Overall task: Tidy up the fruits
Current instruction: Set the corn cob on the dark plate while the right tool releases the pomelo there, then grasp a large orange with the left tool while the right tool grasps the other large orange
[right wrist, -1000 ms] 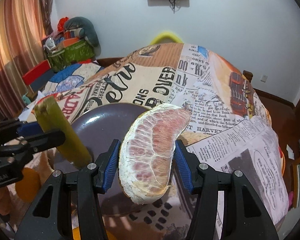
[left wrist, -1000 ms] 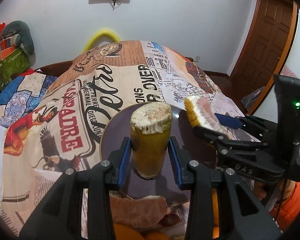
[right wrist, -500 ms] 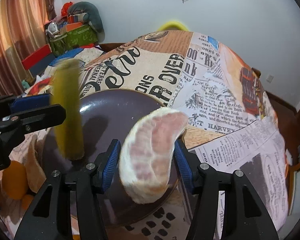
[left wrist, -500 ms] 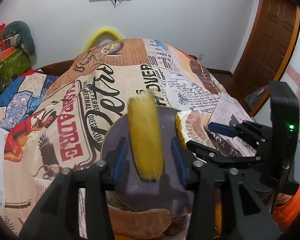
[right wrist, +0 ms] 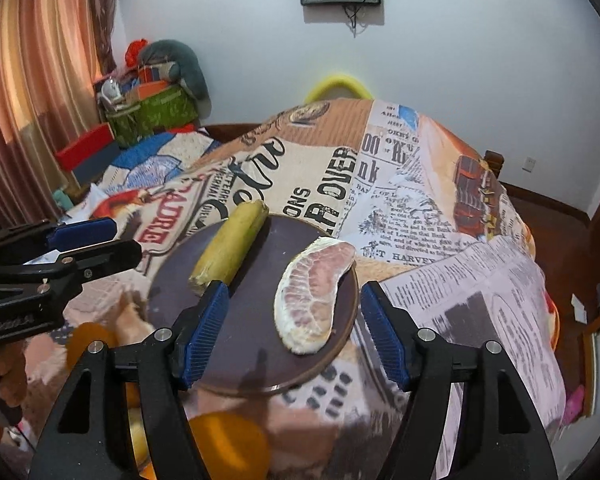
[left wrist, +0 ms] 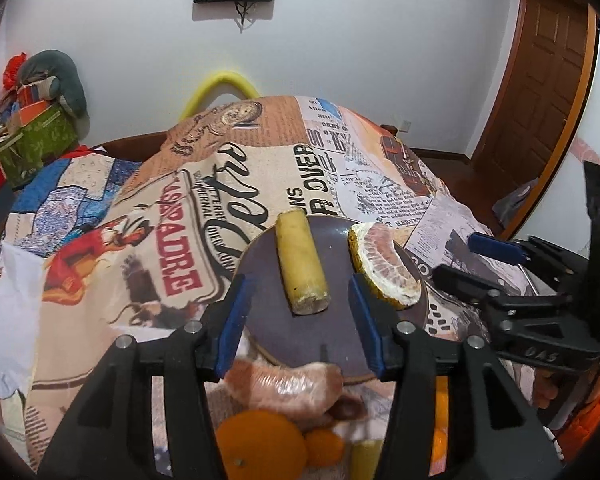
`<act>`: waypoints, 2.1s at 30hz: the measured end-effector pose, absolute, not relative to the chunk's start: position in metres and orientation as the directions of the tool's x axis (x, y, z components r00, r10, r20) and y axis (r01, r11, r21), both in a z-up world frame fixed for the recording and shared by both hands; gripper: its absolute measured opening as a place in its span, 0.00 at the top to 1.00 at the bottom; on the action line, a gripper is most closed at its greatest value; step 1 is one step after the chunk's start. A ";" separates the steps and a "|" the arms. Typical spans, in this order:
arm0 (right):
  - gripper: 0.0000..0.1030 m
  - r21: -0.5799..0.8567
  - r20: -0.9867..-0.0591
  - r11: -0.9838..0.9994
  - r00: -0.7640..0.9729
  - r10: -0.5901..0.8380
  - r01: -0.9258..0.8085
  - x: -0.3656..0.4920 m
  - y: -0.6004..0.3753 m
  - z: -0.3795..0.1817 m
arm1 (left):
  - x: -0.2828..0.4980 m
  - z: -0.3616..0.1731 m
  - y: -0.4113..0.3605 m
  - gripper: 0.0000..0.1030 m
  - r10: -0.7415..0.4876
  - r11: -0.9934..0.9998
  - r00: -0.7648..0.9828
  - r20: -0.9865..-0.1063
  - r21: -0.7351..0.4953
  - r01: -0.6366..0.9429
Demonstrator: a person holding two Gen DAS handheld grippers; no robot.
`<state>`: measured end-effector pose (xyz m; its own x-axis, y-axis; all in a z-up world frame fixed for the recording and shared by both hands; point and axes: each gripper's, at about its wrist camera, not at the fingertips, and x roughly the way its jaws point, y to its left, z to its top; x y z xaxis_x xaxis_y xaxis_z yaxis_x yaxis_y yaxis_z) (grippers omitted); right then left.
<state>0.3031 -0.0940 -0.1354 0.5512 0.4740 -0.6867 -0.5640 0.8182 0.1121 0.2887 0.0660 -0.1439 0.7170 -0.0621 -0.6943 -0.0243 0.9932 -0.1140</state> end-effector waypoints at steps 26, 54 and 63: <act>0.30 0.117 -0.676 0.837 0.574 0.462 -0.535 0.219 -0.108 -0.132 | 0.203 -0.166 0.079 0.36 -0.017 0.993 0.649 -0.761 -0.090 -0.081; 0.43 0.243 -0.752 0.828 0.441 0.490 -0.506 0.230 -0.102 -0.192 | 0.223 -0.222 0.082 0.37 -0.063 0.985 0.589 -0.806 -0.145 -0.094; 0.44 0.208 -0.754 0.834 0.460 0.470 -0.511 0.227 -0.101 -0.184 | 0.215 -0.209 0.081 0.38 -0.050 0.985 0.606 -0.794 -0.138 -0.099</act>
